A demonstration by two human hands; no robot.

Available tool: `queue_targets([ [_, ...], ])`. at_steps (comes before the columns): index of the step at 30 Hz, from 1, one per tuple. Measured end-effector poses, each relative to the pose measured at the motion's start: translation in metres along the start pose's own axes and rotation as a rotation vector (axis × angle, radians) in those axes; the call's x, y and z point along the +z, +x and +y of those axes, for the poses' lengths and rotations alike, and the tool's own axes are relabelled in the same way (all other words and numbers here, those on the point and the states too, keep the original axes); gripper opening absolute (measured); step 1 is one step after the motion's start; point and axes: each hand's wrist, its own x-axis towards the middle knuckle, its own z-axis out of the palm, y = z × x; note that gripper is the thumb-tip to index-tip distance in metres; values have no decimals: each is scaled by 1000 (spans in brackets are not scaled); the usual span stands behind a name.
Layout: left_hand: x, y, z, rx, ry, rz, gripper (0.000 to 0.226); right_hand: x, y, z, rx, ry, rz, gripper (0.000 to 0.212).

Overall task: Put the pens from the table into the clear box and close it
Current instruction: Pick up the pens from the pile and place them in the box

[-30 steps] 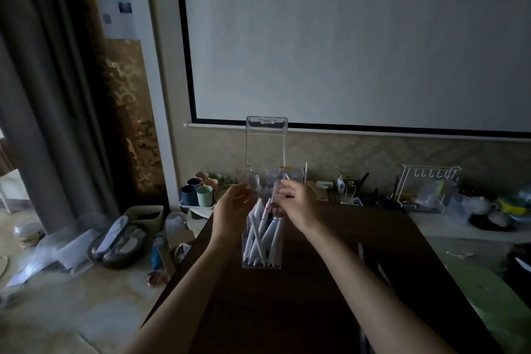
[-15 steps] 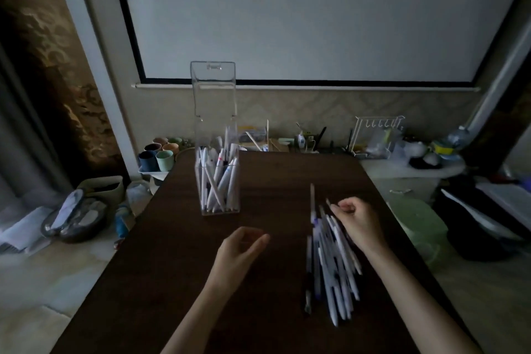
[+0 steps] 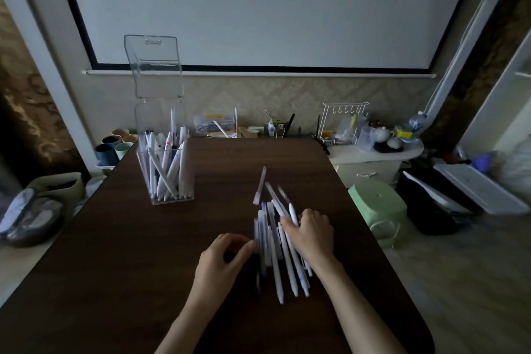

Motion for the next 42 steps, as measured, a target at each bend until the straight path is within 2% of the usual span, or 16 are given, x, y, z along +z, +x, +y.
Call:
queue_targets([
  [5, -1, 1, -2, -18, -18, 0, 9, -2, 4, 13, -79, 161, -86, 34],
  [9, -2, 5, 3, -38, -92, -52, 14, -15, 0, 18, -40, 575, -238, 35],
  [12, -12, 15, 15, -16, -252, 4, 18, -33, -6, 5, -104, 809, -311, 27],
  [15, -34, 32, 37, 10, -404, 73, 18, -53, -6, -25, -238, 901, -445, 22],
  [18, -63, 52, 60, 40, -436, 51, 33, -65, -7, -61, -424, 839, -548, 24],
  [20, -82, 63, 67, 70, -502, 93, 37, -65, -10, -86, -509, 843, -585, 18],
  [22, -93, 69, 70, 86, -490, 163, 32, -61, -10, -102, -553, 858, -558, 13],
  [26, -129, 74, 63, 182, -398, 287, 28, -51, -6, -133, -583, 871, -535, 29],
  [29, -167, 82, 68, 319, -292, 509, 19, -50, 1, -153, -428, 1103, -437, 34],
  [31, -188, 93, 73, 381, -193, 630, 24, -49, 10, -164, -391, 1060, -301, 45],
  [33, -200, 111, 71, 396, -112, 628, 25, -49, 16, -175, -460, 915, -194, 53],
  [35, -201, 131, 62, 332, -15, 603, 20, -48, 18, -183, -505, 930, -174, 56],
  [39, -193, 158, 28, 148, 301, 434, 23, -50, 27, -195, -476, 1092, -156, 31],
  [42, -186, 160, 11, 112, 292, 407, 28, -53, 43, -209, -450, 1119, -100, 23],
])
